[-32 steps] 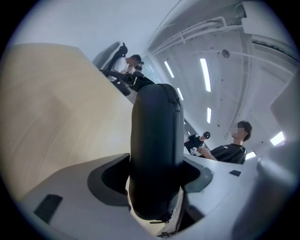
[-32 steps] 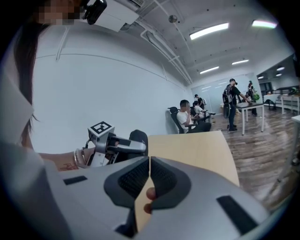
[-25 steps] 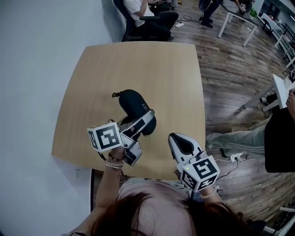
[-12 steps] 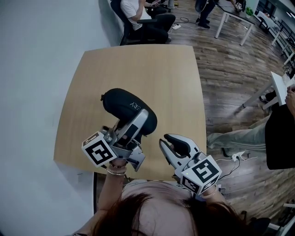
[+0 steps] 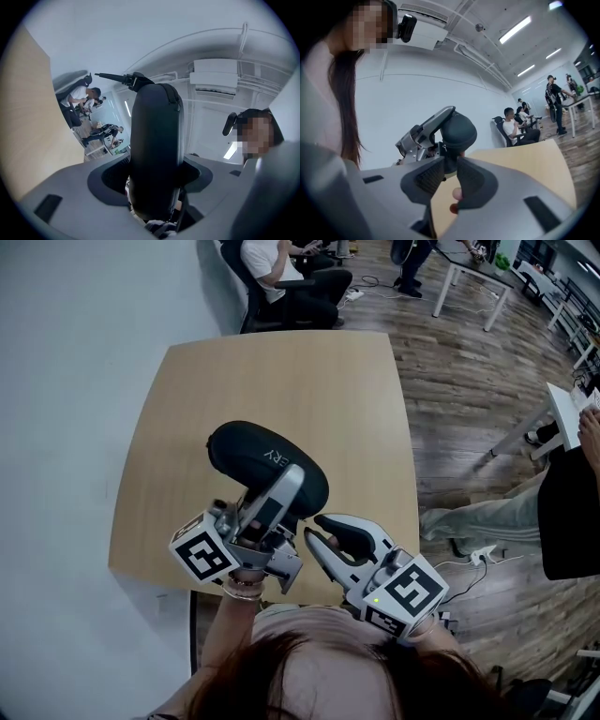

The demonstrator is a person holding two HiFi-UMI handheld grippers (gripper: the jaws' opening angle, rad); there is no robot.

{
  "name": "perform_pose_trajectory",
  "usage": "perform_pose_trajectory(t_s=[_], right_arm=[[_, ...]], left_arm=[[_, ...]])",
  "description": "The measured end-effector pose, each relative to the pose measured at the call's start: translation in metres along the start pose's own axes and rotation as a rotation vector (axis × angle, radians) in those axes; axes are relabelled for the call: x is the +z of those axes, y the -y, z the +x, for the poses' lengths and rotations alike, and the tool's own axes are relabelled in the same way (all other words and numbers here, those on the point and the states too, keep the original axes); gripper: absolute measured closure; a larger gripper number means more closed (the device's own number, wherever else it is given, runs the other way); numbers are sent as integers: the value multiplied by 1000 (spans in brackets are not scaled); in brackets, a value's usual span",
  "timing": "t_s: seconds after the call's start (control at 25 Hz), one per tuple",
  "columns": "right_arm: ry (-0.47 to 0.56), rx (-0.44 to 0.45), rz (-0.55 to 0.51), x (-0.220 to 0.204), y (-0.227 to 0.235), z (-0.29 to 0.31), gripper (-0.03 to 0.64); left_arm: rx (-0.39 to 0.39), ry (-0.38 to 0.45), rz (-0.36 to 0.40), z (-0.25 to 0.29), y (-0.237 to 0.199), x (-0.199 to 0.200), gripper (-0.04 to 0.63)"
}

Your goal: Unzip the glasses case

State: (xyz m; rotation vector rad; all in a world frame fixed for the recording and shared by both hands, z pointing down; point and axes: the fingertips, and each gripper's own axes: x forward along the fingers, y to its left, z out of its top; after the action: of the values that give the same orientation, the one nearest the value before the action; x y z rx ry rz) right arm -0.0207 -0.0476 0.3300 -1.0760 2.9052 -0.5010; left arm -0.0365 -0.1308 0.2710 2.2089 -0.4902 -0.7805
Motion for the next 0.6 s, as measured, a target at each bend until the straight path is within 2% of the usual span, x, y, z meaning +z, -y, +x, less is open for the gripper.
perform_pose_trajectory(t_s=[0.24, 0.4, 0.48, 0.6], right_arm=[[3, 13, 7, 2, -5, 8, 539], [17, -10, 9, 5, -5, 11, 542], [21, -32, 1, 4, -4, 11, 582], [17, -42, -25, 2, -5, 10, 598]], left_arm=[[-15, 29, -16, -2, 1, -1, 304], [-13, 27, -24, -3, -1, -2, 304], [-13, 27, -27, -3, -2, -2, 304], [-5, 20, -11, -4, -3, -4, 305]])
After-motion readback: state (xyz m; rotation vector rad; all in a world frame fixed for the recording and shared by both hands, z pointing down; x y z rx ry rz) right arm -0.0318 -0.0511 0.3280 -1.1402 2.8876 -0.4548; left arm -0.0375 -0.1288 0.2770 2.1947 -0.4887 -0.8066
